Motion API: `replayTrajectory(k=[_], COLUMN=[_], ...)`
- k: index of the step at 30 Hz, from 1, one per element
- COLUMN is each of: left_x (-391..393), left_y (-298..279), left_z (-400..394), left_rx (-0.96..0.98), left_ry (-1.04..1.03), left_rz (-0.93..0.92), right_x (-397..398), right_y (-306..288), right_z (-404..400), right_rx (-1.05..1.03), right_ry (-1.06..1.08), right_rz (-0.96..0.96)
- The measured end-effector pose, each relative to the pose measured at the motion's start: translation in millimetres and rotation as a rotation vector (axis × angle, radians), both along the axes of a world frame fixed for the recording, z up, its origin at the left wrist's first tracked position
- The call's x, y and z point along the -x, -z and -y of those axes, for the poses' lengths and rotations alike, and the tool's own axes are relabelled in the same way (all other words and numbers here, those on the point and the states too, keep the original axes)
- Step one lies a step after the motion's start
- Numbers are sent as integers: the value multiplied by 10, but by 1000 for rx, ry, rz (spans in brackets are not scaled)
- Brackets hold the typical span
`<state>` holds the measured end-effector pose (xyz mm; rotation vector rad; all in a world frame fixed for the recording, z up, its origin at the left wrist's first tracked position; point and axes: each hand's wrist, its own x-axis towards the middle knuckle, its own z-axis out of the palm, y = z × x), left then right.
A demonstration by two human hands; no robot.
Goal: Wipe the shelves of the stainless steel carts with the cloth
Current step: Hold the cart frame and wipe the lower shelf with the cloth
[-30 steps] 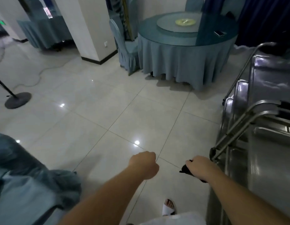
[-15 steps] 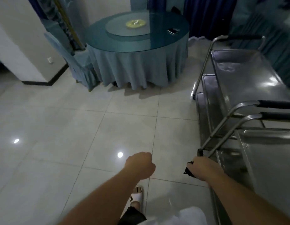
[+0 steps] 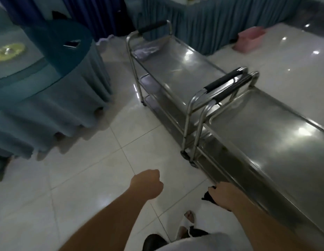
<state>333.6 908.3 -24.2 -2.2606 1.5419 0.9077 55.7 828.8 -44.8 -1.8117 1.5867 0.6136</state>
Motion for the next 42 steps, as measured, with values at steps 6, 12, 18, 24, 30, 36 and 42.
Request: replayTrajectory(k=[6, 12, 18, 24, 30, 36, 42], left_x=[119, 11, -222, -401, -377, -57, 301], left_y=[-67, 89, 515, 879, 1168, 1442, 2086], left_z=[854, 1419, 1999, 2600, 2807, 2886, 3049], left_rx=[11, -60, -112, -171, -183, -136, -100], left_ry=[189, 351, 520, 642, 661, 553, 507], left_rz=[19, 20, -51, -66, -56, -81, -170], right_x=[232, 34, -245, -705, -968, -846, -527], right_y=[38, 175, 403, 618, 809, 1067, 1748], right_z=[529, 689, 589, 469, 463, 541, 814], right_rx=[-10, -15, -68, -139, -153, -73, -7], right_ry=[-71, 316, 628, 751, 744, 509, 444], right_rz=[-17, 89, 29, 24, 153, 248, 171])
